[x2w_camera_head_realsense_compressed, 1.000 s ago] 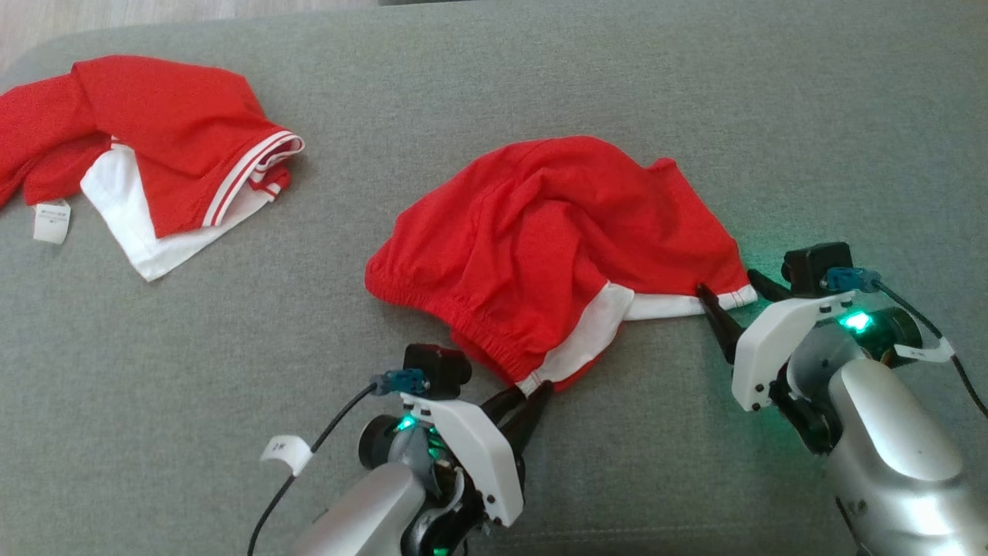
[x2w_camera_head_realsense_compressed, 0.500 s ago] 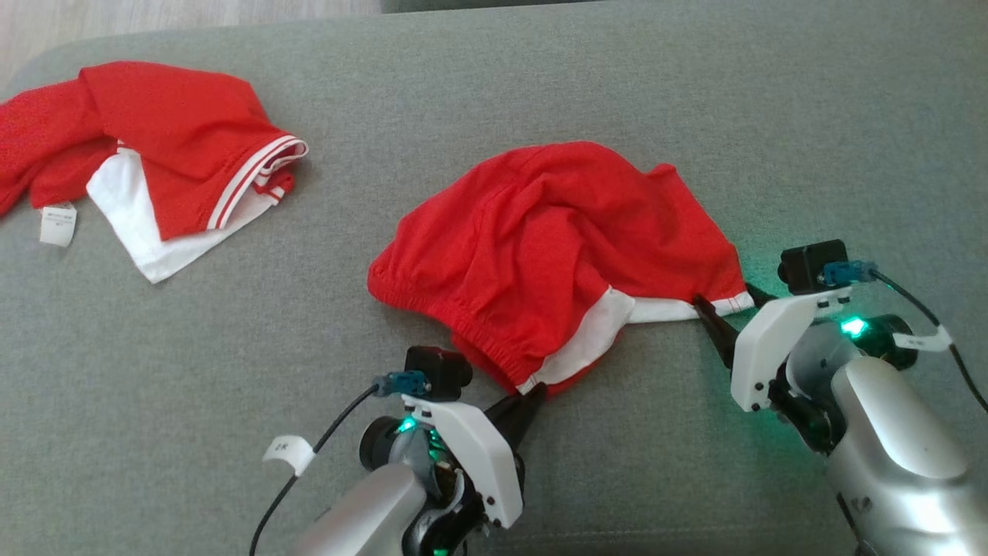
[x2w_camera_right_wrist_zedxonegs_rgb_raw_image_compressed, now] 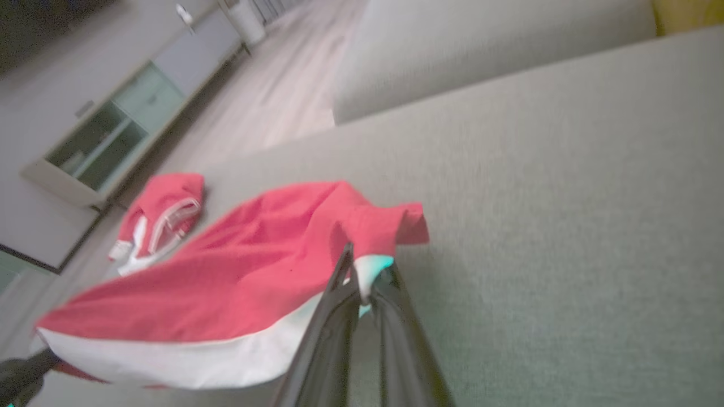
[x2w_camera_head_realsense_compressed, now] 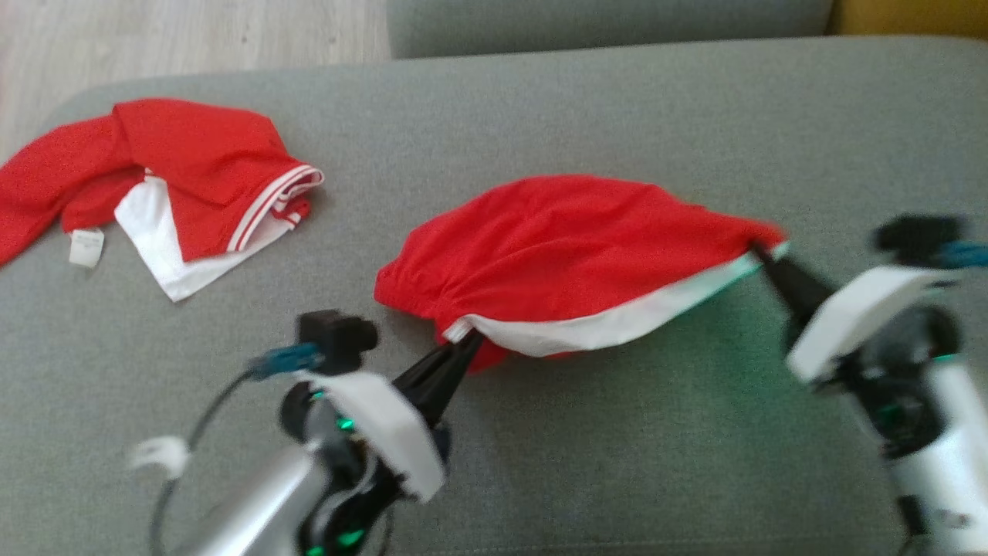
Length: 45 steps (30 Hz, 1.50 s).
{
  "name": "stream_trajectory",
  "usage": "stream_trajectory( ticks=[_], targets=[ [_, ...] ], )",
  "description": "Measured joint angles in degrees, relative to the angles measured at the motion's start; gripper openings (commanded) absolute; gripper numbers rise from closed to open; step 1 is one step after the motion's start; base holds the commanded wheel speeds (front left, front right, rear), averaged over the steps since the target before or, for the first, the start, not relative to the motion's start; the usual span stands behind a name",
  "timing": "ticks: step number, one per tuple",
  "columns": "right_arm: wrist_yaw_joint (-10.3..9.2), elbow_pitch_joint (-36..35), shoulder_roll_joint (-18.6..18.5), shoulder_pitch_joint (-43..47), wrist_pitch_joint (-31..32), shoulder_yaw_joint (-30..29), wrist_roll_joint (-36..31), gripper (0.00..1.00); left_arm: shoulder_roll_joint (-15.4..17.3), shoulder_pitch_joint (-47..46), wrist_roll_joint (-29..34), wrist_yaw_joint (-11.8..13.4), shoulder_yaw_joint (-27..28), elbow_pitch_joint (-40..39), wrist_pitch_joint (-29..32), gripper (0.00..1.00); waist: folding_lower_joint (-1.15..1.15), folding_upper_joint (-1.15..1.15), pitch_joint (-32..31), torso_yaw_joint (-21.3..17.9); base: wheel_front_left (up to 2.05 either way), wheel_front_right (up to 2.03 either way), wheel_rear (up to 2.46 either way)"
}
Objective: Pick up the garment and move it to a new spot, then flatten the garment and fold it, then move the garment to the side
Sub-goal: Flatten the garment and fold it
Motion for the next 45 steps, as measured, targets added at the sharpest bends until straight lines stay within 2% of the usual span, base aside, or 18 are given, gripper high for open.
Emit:
stream_trajectory(
  ticks=[4, 9, 14, 17, 20, 23, 27, 28, 31, 36, 40, 43, 45],
  targets=[
    [0.00, -12.40, -0.88, 4.26, 3.24, -7.08, 7.40, 0.00, 7.28, 4.74, -3.02, 1.19, 2.58, -15.38, 4.45, 0.00, 0.00, 0.00, -1.78, 0.00, 0.00, 0.00, 0.00],
    [0.00, -26.85, 0.47, 10.14, 7.24, -15.71, 13.81, 0.00, 14.46, 6.57, -7.92, 3.28, 7.66, -33.55, 9.14, 0.00, 0.00, 0.00, -3.03, -0.54, 0.00, 0.00, 0.00],
    [0.00, -35.90, 2.08, 10.61, 11.83, -24.01, 16.50, 0.00, 18.02, 5.89, -12.60, 6.02, 12.48, -44.55, 14.10, 0.00, 0.00, 0.00, -3.28, -1.36, 0.00, 0.00, 0.00],
    [0.00, -38.55, 3.41, 9.05, 15.10, -26.28, 16.79, 0.00, 19.12, 2.24, -14.73, 6.48, 13.72, -46.87, 17.59, 0.00, 0.00, 0.00, -2.78, -1.90, 0.00, 0.00, 0.00],
    [0.00, -38.56, 4.01, 3.97, 18.02, -27.44, 15.08, 0.00, 19.07, -5.52, -16.36, 6.46, 14.71, -47.01, 20.62, 0.00, 0.00, 0.00, -1.64, -2.28, 0.00, 0.00, 0.00],
    [0.00, -36.52, 5.10, -3.49, 20.58, -26.88, 10.51, 0.00, 18.67, -13.71, -16.74, 6.41, 14.81, -43.56, 23.47, 0.00, 0.00, 0.00, 0.11, -2.43, 0.00, 0.00, 0.00],
    [0.00, -29.27, 8.38, -12.38, 21.93, -24.99, 3.50, 0.00, 15.93, -23.76, -15.25, 5.79, 13.81, -33.29, 26.21, 0.00, 0.00, 0.00, 3.60, -2.42, 0.00, 0.00, 0.00],
    [0.00, -29.27, 8.38, -12.38, 21.93, -24.99, 3.50, 0.00, 15.93, -23.76, -15.25, 5.79, 13.81, -33.29, 26.21, 0.00, 0.00, 0.00, 3.60, -2.42, 0.00, 0.00, 0.00],
    [0.00, -22.18, 10.89, -19.54, 19.59, -24.04, -1.82, 0.00, 12.05, -32.65, -11.67, 5.47, 12.23, -21.79, 26.33, 0.00, 0.01, 0.00, 6.64, -2.21, 0.00, 0.00, 0.00],
    [0.00, -8.33, 12.84, -34.62, 6.55, -22.80, -8.13, 0.00, 4.83, -44.94, -5.02, 4.37, 10.57, -0.74, 20.56, 0.00, 0.01, 0.00, 11.04, -2.16, 0.00, 0.00, 0.00],
    [0.00, 1.74, 12.76, -44.92, -8.13, -20.59, -8.83, 0.00, 0.75, -51.81, 1.43, 2.38, 10.69, 11.48, 9.05, 0.00, 0.02, 0.00, 13.76, -2.85, 0.00, 0.00, 0.00],
    [0.00, 7.28, 12.79, -48.01, -17.96, -16.68, -6.91, 0.00, -0.22, -54.92, 6.59, 0.58, 9.57, 19.13, 1.11, 0.00, 0.02, 0.00, 14.76, -3.83, 0.00, 0.00, 0.00],
    [0.00, 10.58, 12.76, -47.37, -20.67, -13.70, -5.92, 0.00, -0.75, -54.50, 8.01, -1.02, 8.44, 23.63, -2.89, 0.00, 0.01, 0.00, 14.75, -4.47, 0.00, 0.00, 0.00]
  ],
)
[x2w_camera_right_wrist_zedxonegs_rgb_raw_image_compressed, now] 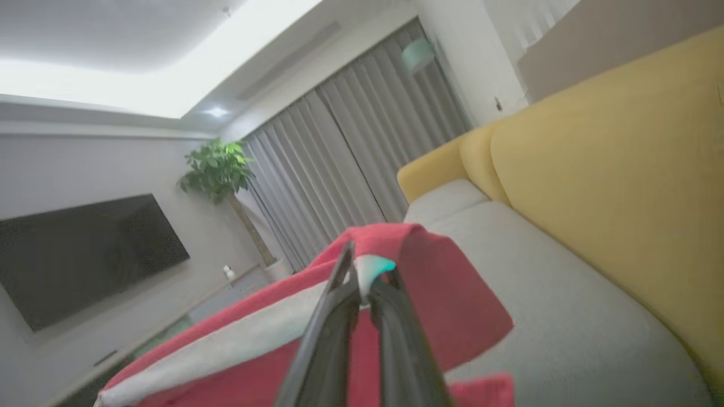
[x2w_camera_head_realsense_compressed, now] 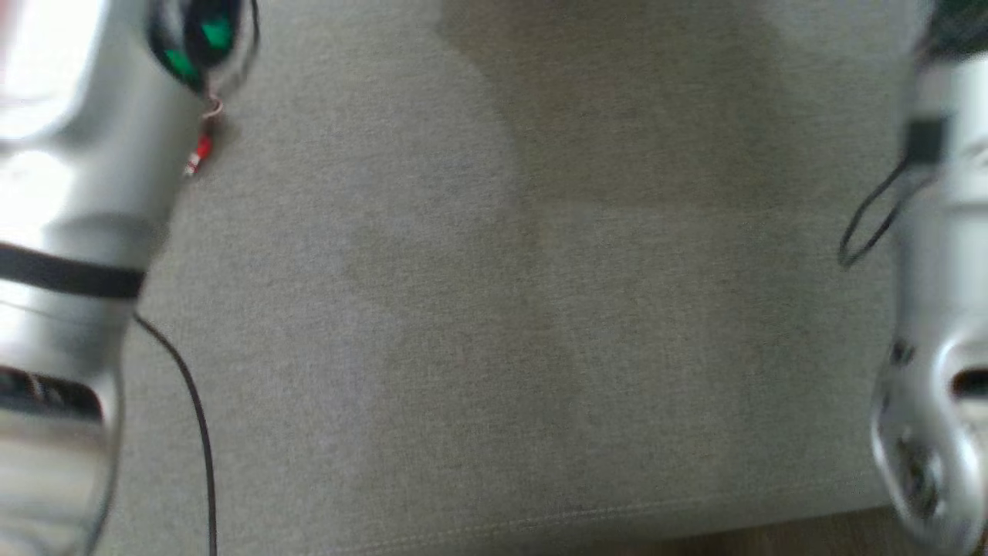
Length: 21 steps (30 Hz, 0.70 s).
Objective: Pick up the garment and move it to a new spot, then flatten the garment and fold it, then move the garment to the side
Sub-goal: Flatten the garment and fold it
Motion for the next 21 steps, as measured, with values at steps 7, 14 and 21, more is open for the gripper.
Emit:
stream_trajectory(
  ticks=[7, 14, 21],
  targets=[
    [0.00, 5.67, -2.93, 19.76, -0.60, 10.73, 1.13, 0.00, -1.44, 15.01, 0.80, -4.23, -4.60, 9.10, -7.00, 0.00, -0.01, 0.00, -3.38, -0.89, 0.00, 0.00, 0.00],
    [0.00, 0.51, -9.66, 39.94, 2.21, 17.01, 5.45, 0.00, 0.49, 37.23, -2.18, -5.37, -7.72, 3.57, -10.02, 0.00, -0.01, 0.00, -7.50, -1.28, 0.00, 0.00, 0.00],
    [0.00, -10.56, -16.04, 57.72, 10.71, 14.78, 3.88, 0.00, 6.31, 58.56, -4.72, 0.80, -12.34, -16.58, -4.60, 0.00, -0.02, 0.01, -12.50, -0.70, 0.00, 0.00, 0.00]
  ],
)
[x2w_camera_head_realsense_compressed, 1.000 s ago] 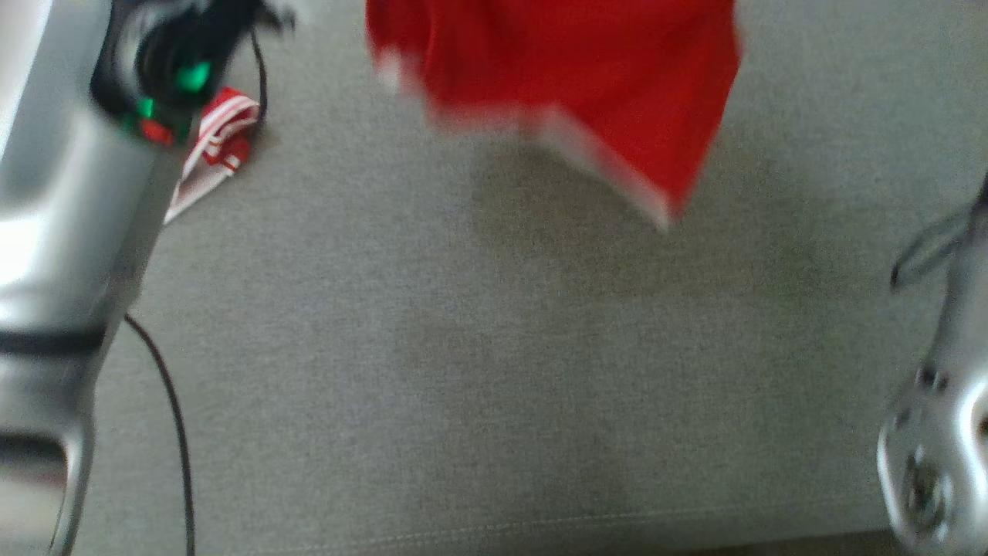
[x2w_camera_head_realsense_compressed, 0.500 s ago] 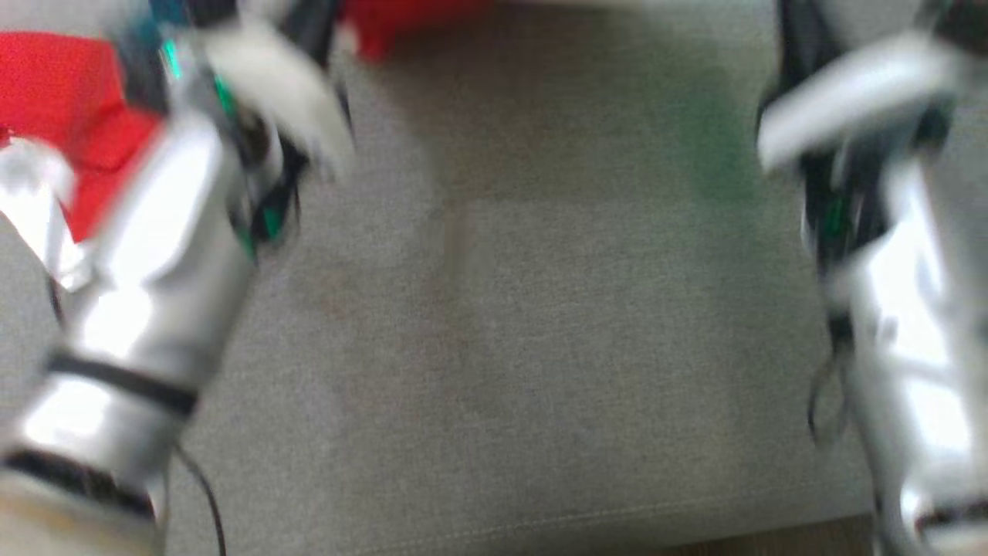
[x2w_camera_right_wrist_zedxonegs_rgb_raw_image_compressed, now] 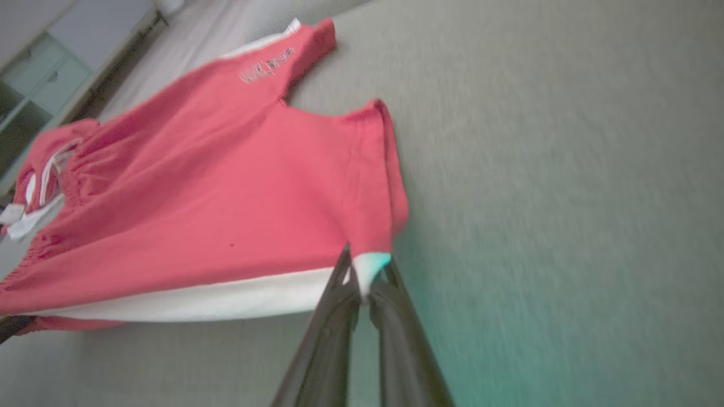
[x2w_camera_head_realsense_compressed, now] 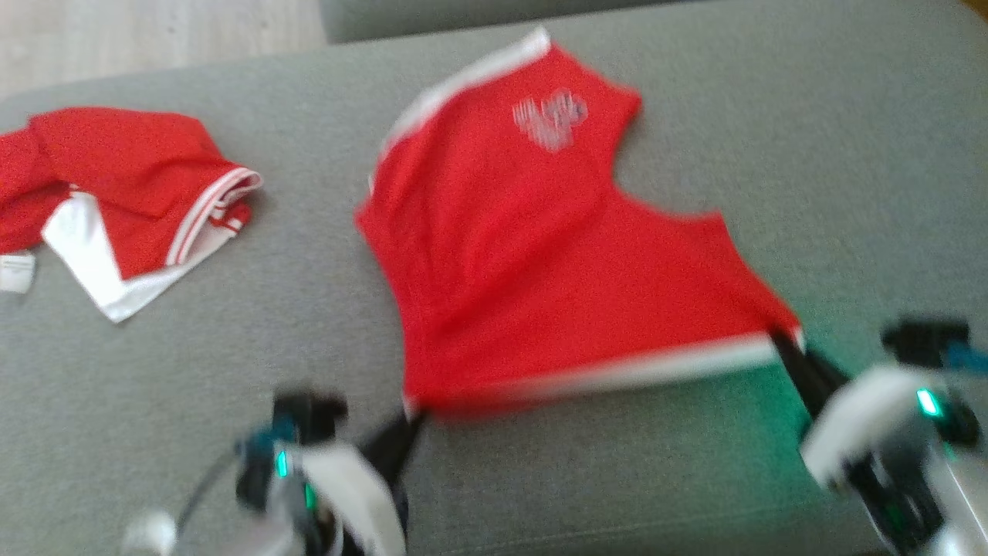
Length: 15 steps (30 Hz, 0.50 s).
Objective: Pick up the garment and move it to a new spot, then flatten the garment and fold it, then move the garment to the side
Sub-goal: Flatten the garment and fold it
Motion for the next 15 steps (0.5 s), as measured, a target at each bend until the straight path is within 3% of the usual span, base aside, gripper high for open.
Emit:
stream_trajectory(
  ticks=[5, 8, 11, 15],
  targets=[
    [0.00, -14.39, -0.90, 18.44, 8.87, -8.62, -2.53, 0.00, 5.33, 12.61, -2.09, 7.25, -0.99, -16.66, 4.58, 0.00, 0.00, 0.00, -1.28, 2.43, 0.00, 0.00, 0.00],
    [0.00, -23.16, 0.45, 24.80, 13.10, -15.03, -3.30, 0.00, 7.44, 15.95, -2.11, 9.92, -1.26, -24.63, 5.93, 0.00, 0.00, 0.00, -0.50, 3.29, 0.00, 0.00, 0.00],
    [0.00, -28.85, 3.20, 23.65, 17.44, -18.84, -3.32, 0.00, 7.65, 15.30, -3.52, 11.02, -0.04, -30.60, 6.57, 0.00, 0.00, 0.00, 0.83, 3.87, 0.00, 0.00, 0.00],
    [0.00, -30.28, 4.94, 13.79, 23.56, -18.44, -3.41, 0.00, 7.14, 12.33, -6.08, 11.24, 1.53, -35.38, 8.75, 0.00, 0.00, 0.00, 2.92, 4.70, 0.00, 0.00, 0.00]
  ],
)
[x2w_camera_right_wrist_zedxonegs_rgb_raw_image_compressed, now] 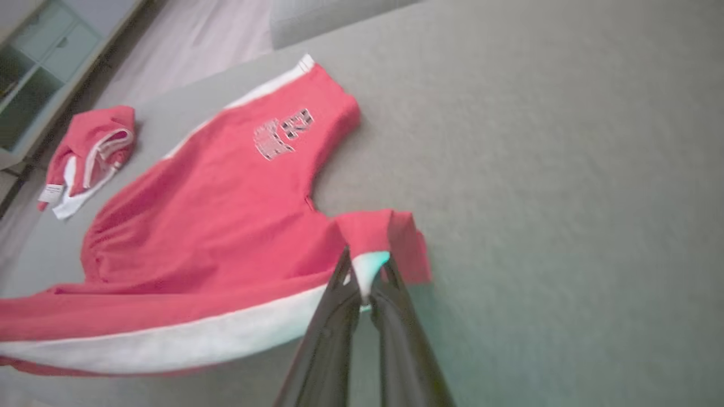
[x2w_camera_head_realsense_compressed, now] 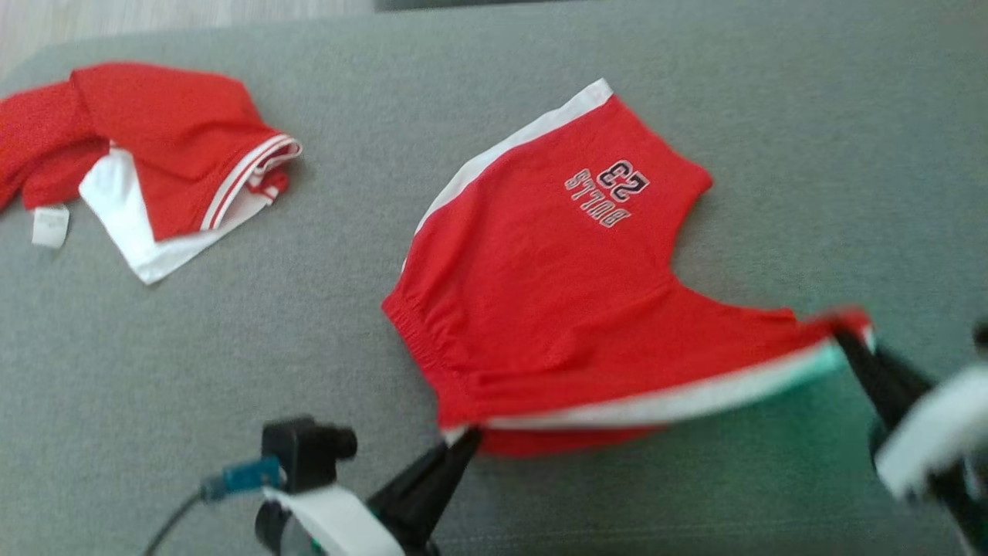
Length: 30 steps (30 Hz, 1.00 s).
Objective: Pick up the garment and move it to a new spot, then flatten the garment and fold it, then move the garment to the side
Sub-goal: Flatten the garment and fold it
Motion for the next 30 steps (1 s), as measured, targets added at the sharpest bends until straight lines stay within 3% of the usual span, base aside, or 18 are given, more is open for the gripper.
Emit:
stream_trajectory(
  ticks=[8, 13, 18, 24, 30],
  targets=[
    [0.00, 8.76, 1.48, -24.82, 8.24, 3.45, -1.46, 0.00, -4.53, -6.18, -7.17, -0.49, 4.21, -1.87, 2.58, 0.00, 0.00, 0.00, 3.88, 3.65, 0.00, 0.00, 0.00],
    [0.00, 17.02, 1.11, -36.85, 10.28, 3.49, -3.46, 0.00, -8.96, -15.17, -8.33, -0.60, 6.34, 4.71, 2.60, 0.00, 0.01, 0.00, 7.76, 6.79, 0.00, 0.00, 0.00],
    [0.00, 22.80, -0.97, -44.47, 10.53, 4.52, -5.79, 0.00, -12.99, -21.87, -7.56, -1.12, 7.10, 11.98, 1.49, 0.00, 0.02, 0.00, 11.16, 9.62, 0.00, 0.00, 0.00],
    [0.00, 29.55, -2.14, -49.48, 8.64, 6.76, -6.57, 0.00, -17.27, -25.95, -7.22, -3.86, 6.83, 20.64, 0.03, 0.00, 0.02, 0.00, 14.97, 13.64, 0.00, 0.00, 0.00],
    [0.00, 33.36, -3.25, -51.32, 5.31, 9.12, -5.93, 0.00, -18.95, -27.80, -6.54, -5.01, 6.19, 25.33, -1.93, 0.00, 0.02, 0.00, 16.40, 15.72, 0.00, 0.00, 0.00]
  ],
)
